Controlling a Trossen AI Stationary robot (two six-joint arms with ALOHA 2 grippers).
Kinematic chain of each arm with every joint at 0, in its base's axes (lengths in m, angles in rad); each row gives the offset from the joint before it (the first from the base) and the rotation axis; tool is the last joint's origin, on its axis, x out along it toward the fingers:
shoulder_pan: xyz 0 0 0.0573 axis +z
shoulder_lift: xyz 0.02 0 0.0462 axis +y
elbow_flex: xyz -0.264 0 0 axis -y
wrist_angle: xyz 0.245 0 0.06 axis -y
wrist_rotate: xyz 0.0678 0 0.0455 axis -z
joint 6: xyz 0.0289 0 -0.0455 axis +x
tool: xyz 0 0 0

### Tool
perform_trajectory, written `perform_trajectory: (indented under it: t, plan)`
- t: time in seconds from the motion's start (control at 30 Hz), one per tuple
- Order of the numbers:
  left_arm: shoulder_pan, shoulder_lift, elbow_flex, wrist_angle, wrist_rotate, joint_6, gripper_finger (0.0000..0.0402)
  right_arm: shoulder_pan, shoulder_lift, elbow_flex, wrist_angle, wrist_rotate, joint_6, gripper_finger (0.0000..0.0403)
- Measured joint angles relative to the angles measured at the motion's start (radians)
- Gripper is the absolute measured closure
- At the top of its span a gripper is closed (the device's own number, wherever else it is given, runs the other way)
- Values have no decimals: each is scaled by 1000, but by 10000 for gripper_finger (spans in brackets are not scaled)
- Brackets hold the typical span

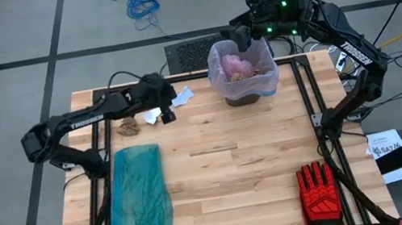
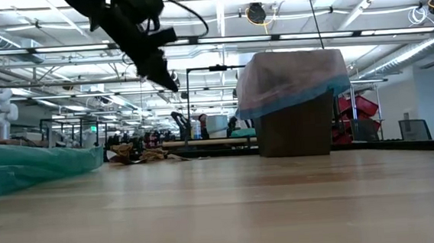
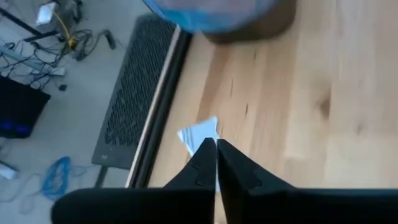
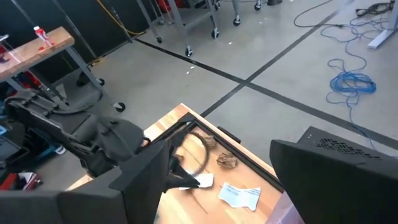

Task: Place trash/remove bag and relplace
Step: Put the white paper into the trash bin

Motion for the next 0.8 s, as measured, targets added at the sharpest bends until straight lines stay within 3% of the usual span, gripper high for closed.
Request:
perform_trajectory:
  t: [0.37,0.8]
  plan:
    - [2,228,-22,2,-44,135,288,0,0,0,-1,0,20,129]
    - [31,392,-23,102,-135,200,276,0,0,0,-1,0,26,129]
